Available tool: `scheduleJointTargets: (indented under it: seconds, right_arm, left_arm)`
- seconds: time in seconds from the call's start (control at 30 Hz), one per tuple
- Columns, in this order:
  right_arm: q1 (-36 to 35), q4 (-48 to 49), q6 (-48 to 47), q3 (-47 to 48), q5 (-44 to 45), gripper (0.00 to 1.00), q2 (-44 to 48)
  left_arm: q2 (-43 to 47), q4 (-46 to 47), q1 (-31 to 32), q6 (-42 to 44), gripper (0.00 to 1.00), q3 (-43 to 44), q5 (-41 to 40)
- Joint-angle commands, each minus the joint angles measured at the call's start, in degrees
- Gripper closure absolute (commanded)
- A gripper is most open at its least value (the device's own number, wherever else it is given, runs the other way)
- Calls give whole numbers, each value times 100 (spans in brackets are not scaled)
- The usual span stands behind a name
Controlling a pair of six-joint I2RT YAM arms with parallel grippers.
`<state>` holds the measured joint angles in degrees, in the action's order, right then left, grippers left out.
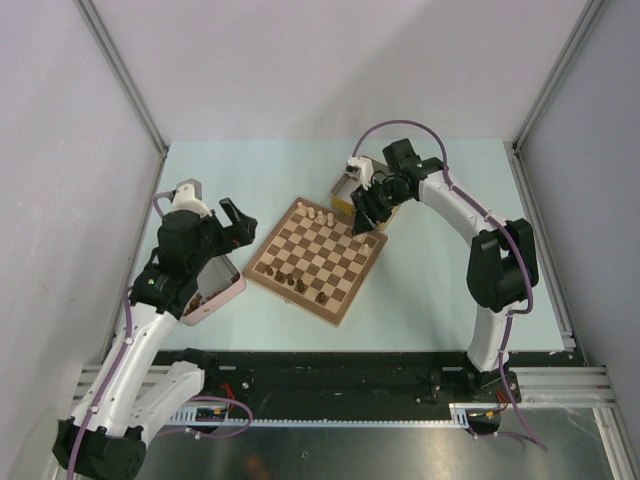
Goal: Set up the chess pieces on the board
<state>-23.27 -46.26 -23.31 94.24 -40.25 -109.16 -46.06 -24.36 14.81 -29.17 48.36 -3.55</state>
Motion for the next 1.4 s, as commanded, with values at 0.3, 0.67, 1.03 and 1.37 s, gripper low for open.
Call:
scheduleJointTargets:
  seconds: [0.3,0.67,1.03,1.37]
  right_arm:
    - [68,249,266,262,-246,48,273]
    - [103,267,327,341,-282,48,194]
    - [173,267,380,499,-246,48,80]
    - [375,276,485,789,-45,49,-122]
  left_arm:
    - [54,274,-75,-159,0,-46,241]
    - [27,318,-83,-168,0,-63,276]
    - [-61,370,-101,-142,0,-19,302]
    - [-149,423,-119,-89,0,7,302]
